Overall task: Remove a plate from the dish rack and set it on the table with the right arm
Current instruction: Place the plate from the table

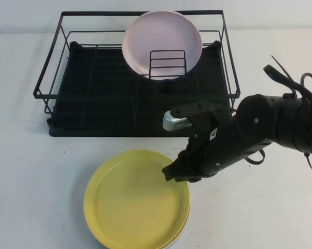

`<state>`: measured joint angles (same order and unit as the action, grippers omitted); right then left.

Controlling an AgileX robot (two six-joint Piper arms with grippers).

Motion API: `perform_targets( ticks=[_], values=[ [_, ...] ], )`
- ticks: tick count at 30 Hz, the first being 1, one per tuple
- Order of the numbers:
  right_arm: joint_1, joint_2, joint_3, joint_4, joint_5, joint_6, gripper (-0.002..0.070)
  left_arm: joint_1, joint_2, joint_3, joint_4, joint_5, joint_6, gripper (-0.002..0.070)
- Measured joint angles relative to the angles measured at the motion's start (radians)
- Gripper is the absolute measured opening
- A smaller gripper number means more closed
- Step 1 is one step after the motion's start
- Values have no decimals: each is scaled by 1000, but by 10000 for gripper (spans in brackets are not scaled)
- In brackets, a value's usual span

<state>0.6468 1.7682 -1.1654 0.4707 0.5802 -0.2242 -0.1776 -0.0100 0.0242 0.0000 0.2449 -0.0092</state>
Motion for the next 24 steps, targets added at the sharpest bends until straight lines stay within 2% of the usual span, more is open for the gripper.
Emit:
perform_targets(
  ticks=[6,9,11,16,18,24],
  values=[
    [0,18,0,0,0,0,-8,0,0,0,0,0,0,-4],
    [0,29,0,4,0,0,18,0,0,0,0,0,0,-4],
    [0,31,-1,8,0,0,64,0,0,0,0,0,0,-4],
    [2,31,-11,16,8,0,277,0,0,0,0,0,0,-4],
    [2,31,-28,14,29,0,338,0,0,0,0,0,0,-4],
    [0,31,-134,-20,153,10,366,0,0,0,0,0,0,-4]
  ],
)
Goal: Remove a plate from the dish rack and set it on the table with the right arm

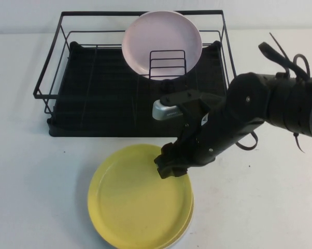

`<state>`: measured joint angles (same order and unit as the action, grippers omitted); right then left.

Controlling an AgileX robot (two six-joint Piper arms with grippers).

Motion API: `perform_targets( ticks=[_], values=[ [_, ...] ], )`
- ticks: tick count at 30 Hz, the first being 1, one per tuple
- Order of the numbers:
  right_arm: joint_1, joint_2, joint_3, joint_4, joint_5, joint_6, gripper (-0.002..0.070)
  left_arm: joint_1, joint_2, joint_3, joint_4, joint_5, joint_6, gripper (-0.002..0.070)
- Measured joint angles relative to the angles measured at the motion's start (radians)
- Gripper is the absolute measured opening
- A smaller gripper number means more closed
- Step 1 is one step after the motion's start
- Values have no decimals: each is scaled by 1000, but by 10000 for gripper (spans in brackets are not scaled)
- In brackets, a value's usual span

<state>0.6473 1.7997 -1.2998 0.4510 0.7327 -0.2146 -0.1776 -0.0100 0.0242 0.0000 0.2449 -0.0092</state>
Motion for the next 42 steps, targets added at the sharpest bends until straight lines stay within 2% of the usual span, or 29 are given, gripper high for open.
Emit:
perform_targets(
  ticks=[8,15,17,21,24,36,42],
  values=[
    [0,0,-65,-184,153,134,363,0,0,0,0,0,0,-4],
    [0,0,-65,-219,170,150,344,0,0,0,0,0,0,-4],
    [0,-10,-65,-221,169,150,286,0,0,0,0,0,0,-4],
    [0,-81,-62,-225,142,150,72,0,0,0,0,0,0,-4],
    [0,-173,-27,-239,121,150,7,0,0,0,0,0,0,-4],
    [0,-610,301,-317,153,148,-18,0,0,0,0,0,0,-4],
    [0,-760,488,-346,72,148,-18,0,0,0,0,0,0,-4]
  ],
)
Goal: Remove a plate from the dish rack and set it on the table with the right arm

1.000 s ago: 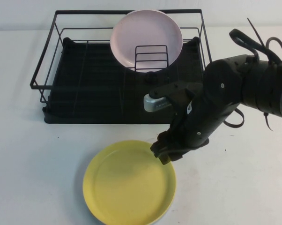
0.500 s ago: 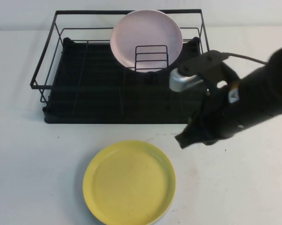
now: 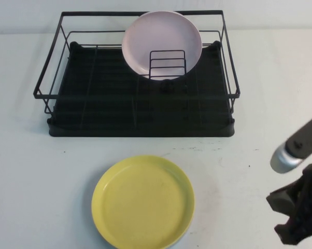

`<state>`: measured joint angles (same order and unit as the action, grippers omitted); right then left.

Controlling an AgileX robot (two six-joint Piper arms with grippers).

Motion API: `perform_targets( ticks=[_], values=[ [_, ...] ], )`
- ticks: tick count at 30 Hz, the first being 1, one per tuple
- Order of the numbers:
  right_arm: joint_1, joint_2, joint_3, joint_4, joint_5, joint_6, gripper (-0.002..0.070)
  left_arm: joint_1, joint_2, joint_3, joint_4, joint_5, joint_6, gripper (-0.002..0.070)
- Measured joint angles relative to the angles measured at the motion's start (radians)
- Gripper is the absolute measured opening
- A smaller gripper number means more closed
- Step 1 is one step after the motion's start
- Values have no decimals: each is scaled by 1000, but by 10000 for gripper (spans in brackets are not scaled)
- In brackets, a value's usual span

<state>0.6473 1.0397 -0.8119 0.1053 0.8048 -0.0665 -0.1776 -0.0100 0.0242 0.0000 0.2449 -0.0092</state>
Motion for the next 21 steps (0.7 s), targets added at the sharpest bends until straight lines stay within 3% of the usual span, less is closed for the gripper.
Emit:
perform_targets(
  ticks=[6,13,21],
  values=[
    [-32,-149,244,-14,-266,0,-18,0,0,0,0,0,0,-4],
    [-288,-426,581,-97,-648,0,-18,-2,0,0,0,0,0,-4],
    [-464,-790,824,-105,-762,0,-18,-2,0,0,0,0,0,-4]
  ],
)
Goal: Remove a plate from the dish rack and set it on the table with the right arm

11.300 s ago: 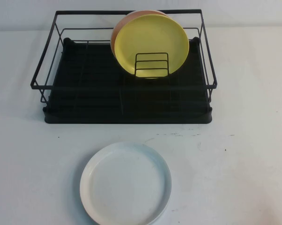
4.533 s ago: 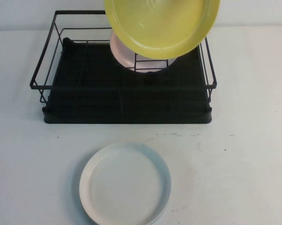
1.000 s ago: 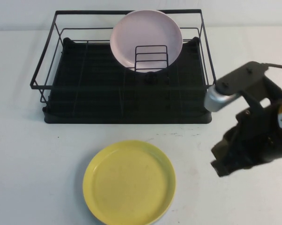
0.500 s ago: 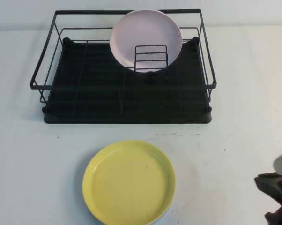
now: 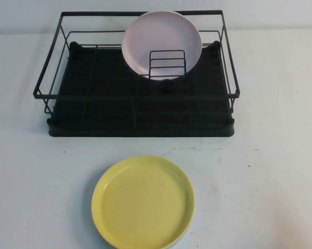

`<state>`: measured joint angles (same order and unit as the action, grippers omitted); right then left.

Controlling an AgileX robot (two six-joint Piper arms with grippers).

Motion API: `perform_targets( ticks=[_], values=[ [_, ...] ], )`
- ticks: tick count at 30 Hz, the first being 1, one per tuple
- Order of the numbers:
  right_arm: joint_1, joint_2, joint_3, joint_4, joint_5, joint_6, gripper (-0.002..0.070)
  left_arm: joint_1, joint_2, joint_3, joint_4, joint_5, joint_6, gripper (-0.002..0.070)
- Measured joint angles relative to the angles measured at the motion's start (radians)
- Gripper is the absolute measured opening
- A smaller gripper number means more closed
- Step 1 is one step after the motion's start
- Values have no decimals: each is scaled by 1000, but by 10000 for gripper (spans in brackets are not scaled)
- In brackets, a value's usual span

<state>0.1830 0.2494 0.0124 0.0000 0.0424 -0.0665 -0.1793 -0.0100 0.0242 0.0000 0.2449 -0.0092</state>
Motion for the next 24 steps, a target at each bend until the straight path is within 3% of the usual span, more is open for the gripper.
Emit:
perform_targets(
  ticks=[7,12,24],
  values=[
    [-61,-228,12,14,156,0,-18,0,0,0,0,0,0,-4],
    [-65,-256,17,30,306,0,-18,0,0,0,0,2,0,-4],
    [-65,-257,17,30,310,0,-18,0,0,0,0,2,0,-4]
  ],
)
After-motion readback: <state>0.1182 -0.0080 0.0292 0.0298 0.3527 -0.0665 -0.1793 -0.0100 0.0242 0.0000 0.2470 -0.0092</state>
